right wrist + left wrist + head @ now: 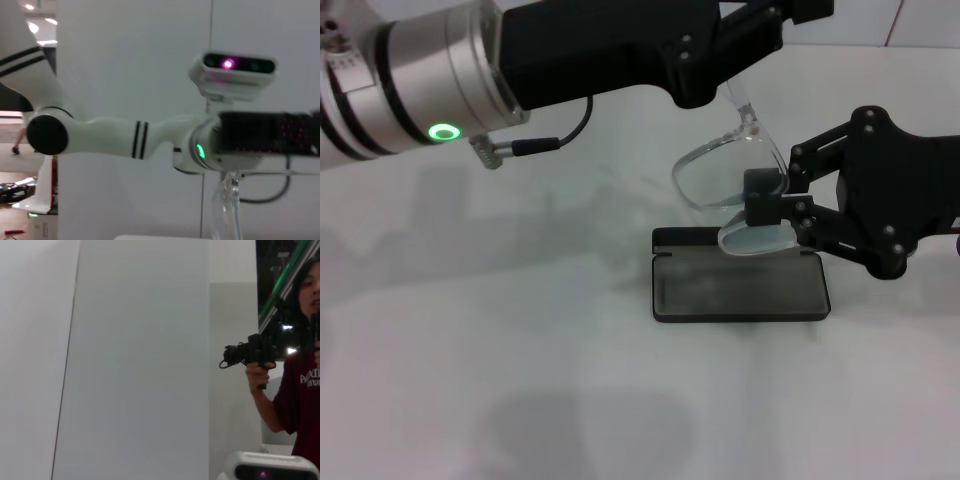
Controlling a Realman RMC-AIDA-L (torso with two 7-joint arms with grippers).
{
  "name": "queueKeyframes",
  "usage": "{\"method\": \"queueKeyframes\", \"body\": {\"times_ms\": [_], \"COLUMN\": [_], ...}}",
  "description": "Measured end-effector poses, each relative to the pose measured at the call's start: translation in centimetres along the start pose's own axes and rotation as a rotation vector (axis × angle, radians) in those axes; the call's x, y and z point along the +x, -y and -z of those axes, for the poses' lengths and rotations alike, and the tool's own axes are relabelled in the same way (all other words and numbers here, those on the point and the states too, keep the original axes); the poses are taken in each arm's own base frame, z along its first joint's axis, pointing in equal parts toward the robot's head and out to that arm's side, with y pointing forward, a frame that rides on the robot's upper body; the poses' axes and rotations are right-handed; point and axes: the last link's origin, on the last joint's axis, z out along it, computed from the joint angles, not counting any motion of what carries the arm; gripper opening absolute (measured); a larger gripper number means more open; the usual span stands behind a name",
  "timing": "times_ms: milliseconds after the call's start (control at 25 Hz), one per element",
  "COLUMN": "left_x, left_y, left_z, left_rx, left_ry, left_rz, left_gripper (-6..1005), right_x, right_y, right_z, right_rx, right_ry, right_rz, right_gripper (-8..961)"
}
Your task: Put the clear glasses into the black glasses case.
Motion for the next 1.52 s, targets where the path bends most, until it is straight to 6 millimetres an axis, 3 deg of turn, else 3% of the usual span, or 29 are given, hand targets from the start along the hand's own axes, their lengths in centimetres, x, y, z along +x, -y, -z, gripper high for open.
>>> {"method": "queueKeyframes", "body": {"times_ms": [520,1520], "left_x": [-1.0,-1.8], "left_y": [0.6,-0.3], "left_z": [0.5,0.4], "left_rx": [0.029,-0.049], "left_ry": [0.003,0.065], "left_rz": [0.045,0.065], "left_gripper": [112,113], "right_x": [-0.3,0.4], "right_y": [-0.2,0.0], "right_z": [0.3,1.1], "right_rx": [-0.007,0.016], "right_ry": [0.036,0.082], "right_rz": [0.034,0.004], "right_gripper": [103,102]}}
